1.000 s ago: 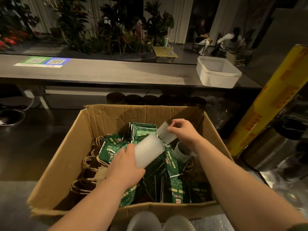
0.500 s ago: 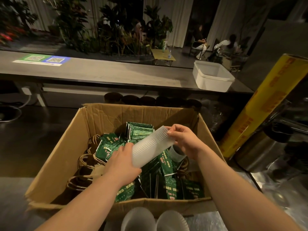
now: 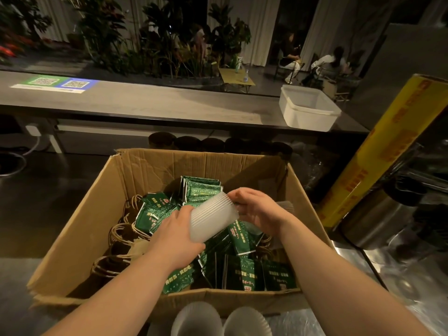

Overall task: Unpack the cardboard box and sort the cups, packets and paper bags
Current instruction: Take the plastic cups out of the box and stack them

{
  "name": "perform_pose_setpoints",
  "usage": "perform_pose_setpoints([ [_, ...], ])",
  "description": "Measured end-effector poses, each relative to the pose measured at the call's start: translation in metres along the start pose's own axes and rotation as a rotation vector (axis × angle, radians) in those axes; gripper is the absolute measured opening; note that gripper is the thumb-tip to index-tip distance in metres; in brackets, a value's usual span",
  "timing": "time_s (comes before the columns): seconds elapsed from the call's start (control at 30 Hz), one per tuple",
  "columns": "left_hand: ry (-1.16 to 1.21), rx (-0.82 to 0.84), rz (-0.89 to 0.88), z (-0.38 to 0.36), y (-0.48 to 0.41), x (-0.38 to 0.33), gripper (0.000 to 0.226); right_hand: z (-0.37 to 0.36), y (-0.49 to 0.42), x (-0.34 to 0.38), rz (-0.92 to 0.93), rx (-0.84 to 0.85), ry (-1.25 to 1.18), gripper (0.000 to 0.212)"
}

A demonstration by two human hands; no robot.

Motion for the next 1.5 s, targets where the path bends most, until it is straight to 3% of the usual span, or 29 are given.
perform_pose_setpoints([
  [0.1,0.001,-0.02,0.031,0.001,0.0,0.002,0.078,0.036,-0.004,0.006,0.032,-0.462,0.607,0.012],
  [0.13,0.001,-0.027,0.041,0.001,0.0,0.003,0.078,0.043,-0.004,0.003,-0.022,-0.491,0.821,0.008],
  [0.2,-0.006,-0.033,0.052,0.001,0.0,0.004,0.078,0.045,-0.004,-0.011,-0.181,-0.358,1.086,0.024],
  [0.27,-0.013,-0.032,0.052,0.001,0.0,0.003,0.077,0.04,-0.003,-0.024,-0.288,-0.251,1.188,0.046],
  [0.33,-0.015,-0.033,0.046,0.001,0.001,0.002,0.077,0.039,-0.005,-0.028,-0.303,-0.245,1.231,0.048],
  [0.43,0.001,-0.036,0.048,0.002,0.002,0.003,0.079,0.046,-0.005,-0.011,-0.189,-0.374,1.09,0.022],
  [0.5,-0.002,-0.033,0.043,0.002,0.003,0.003,0.079,0.048,0.004,0.006,-0.025,-0.477,0.77,0.01],
  [0.6,-0.011,-0.022,0.035,0.001,0.002,0.002,0.078,0.036,0.016,0.016,0.102,-0.425,0.345,0.011],
  [0.77,0.015,-0.04,0.044,0.002,0.001,0.003,0.079,0.018,0.016,0.013,0.154,-0.2,0.305,0.012],
  [0.87,0.015,-0.045,0.034,0.002,0.002,0.002,0.079,0.019,0.011,0.006,0.105,-0.124,0.448,0.012],
  [0.97,-0.01,-0.034,0.019,0.001,0.003,0.001,0.081,0.017,0.008,-0.004,0.048,0.01,0.407,0.017],
  [1.1,-0.009,-0.023,0.027,0.0,0.002,0.001,0.081,0.006,0.01,-0.002,0.03,0.033,0.357,0.03],
  [1.2,-0.001,-0.04,0.032,0.001,0.003,0.001,0.08,0.026,0.013,0.015,0.081,-0.247,0.636,0.025],
  [1.27,0.011,-0.045,0.033,0.002,0.003,0.001,0.077,0.048,0.02,0.032,0.06,-0.481,0.985,0.038],
  [1.33,0.012,-0.041,0.037,0.003,0.004,0.002,0.075,0.06,0.024,0.039,0.008,-0.476,1.245,0.048],
  [1.5,0.009,-0.047,0.031,0.005,0.001,0.0,0.075,0.069,0.016,0.016,-0.186,-0.237,1.885,0.059],
])
Point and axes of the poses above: each hand's wrist, its own y-axis away from the middle knuckle, its own z-axis out of the back of the hand, x = y × z, the point moved 5 cm from there along -y, towards the middle knuckle, and after that the axes turned 1 degree about -y, right-handed, at the moved point
